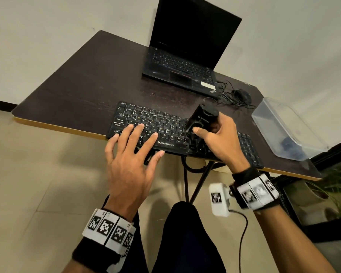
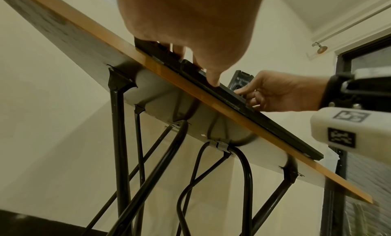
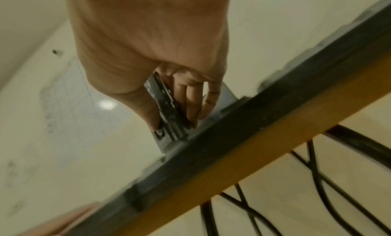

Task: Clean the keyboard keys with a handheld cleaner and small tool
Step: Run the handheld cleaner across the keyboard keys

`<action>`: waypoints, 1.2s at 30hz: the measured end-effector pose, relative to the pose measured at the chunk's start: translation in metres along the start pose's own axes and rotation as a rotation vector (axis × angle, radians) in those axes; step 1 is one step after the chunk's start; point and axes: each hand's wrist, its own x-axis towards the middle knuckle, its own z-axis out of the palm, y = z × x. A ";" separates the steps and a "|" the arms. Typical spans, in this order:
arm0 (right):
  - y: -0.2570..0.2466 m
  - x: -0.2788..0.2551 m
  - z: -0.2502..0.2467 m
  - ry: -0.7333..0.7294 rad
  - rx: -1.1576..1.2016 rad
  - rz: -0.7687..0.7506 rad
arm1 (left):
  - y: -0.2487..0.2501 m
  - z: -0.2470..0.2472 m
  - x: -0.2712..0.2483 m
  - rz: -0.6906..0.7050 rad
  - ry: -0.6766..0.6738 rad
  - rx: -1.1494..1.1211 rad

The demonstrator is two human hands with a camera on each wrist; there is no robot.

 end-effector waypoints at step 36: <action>-0.013 -0.020 0.007 -0.014 -0.016 -0.109 | -0.004 -0.001 0.003 0.003 0.002 -0.002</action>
